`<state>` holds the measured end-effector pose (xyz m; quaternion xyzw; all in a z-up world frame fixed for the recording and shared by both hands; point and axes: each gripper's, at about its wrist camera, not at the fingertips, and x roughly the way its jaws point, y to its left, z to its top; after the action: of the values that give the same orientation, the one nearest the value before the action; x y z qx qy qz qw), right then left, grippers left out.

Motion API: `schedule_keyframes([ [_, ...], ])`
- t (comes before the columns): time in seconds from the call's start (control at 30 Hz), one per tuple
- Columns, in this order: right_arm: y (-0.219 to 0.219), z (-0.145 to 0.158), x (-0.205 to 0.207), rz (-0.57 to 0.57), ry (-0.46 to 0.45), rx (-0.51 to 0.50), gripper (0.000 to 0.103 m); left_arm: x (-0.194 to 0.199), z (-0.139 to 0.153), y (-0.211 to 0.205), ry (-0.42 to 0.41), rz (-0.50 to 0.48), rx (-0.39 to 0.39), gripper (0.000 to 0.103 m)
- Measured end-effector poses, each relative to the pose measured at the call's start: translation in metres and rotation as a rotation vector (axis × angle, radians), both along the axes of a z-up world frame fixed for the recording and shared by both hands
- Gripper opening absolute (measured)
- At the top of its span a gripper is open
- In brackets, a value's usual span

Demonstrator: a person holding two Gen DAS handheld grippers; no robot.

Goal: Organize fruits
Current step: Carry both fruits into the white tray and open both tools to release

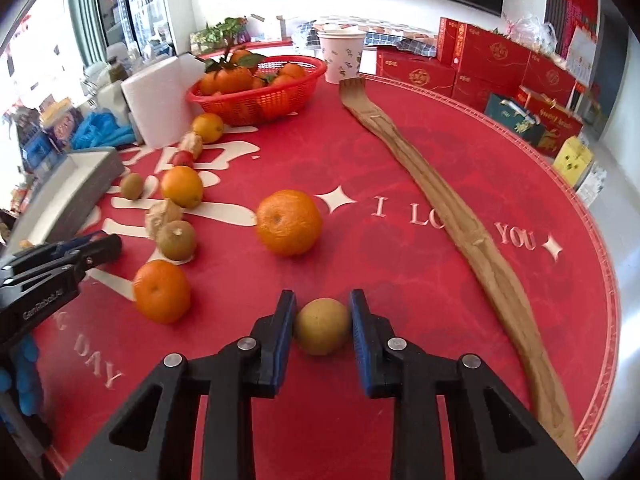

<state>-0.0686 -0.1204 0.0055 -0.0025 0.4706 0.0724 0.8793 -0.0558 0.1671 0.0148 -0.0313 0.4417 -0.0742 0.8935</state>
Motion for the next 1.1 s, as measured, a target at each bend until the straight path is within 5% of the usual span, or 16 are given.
schedule_keyframes([
  [0.5,0.026,0.03,-0.006,0.029,-0.029,0.045,0.029,-0.025,0.04,0.031,-0.136,0.064,-0.045,0.023],
  [1.1,0.173,0.046,0.016,0.295,-0.047,0.028,0.029,-0.041,0.047,0.109,-0.184,0.288,-0.005,0.023],
])
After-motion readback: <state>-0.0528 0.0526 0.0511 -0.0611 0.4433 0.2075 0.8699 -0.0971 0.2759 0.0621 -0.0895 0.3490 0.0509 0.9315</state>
